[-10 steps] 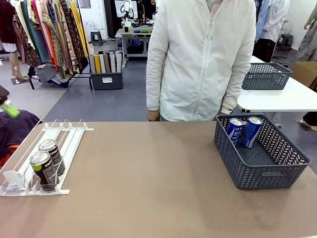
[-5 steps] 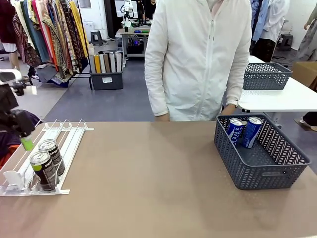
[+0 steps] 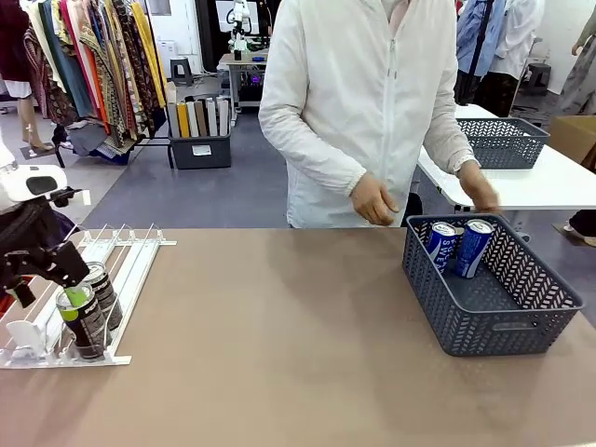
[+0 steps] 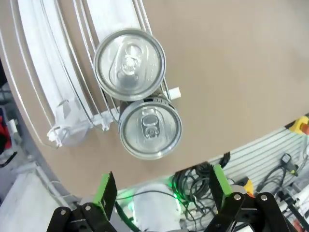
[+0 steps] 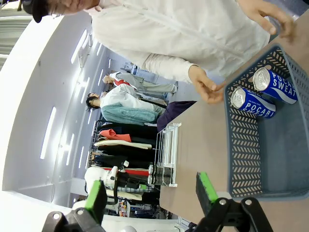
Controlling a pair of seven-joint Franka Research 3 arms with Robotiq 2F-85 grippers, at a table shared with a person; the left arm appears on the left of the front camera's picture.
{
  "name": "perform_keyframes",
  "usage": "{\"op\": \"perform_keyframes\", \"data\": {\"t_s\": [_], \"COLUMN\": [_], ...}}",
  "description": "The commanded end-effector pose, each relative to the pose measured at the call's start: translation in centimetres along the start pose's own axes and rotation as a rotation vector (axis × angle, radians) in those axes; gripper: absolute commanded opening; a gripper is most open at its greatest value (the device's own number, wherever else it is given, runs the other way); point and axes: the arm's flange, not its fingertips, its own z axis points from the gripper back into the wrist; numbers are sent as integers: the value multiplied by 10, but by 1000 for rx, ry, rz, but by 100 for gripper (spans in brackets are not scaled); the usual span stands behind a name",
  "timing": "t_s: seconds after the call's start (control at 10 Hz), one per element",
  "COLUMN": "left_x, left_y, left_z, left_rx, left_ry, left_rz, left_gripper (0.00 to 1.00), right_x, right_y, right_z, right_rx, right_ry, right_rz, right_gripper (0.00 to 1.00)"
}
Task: Retrieve and store the cans from the dispenser.
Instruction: Pick up one can from the Automatic Can Dispenser and place it in the middle of the table.
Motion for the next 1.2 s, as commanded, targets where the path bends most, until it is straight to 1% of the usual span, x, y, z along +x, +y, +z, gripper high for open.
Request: {"op": "perform_keyframes", "data": {"t_s": [0.0, 0.3, 0.6, 0.8, 1.1], "left_x": [1, 15, 25, 26, 28], "left_y": [-1, 2, 6, 7, 9], "left_z": [-9, -28, -39, -45, -47], "left_rx": [-1, 43, 35, 29, 25], "left_ry": [-50, -62, -101, -60, -74], "left_rz": [36, 72, 94, 102, 121], "left_gripper": [100, 100, 100, 100, 100], "right_x": [4, 4, 4, 4, 4], "right_y": [2, 2, 2, 2, 2], "right_z": [-1, -1, -1, -1, -1], "right_rx": [23, 23, 23, 23, 23], "right_ry": [-13, -13, -13, -13, -13], "right_rz": [16, 16, 16, 16, 16], "right_gripper": [100, 100, 100, 100, 100]}}
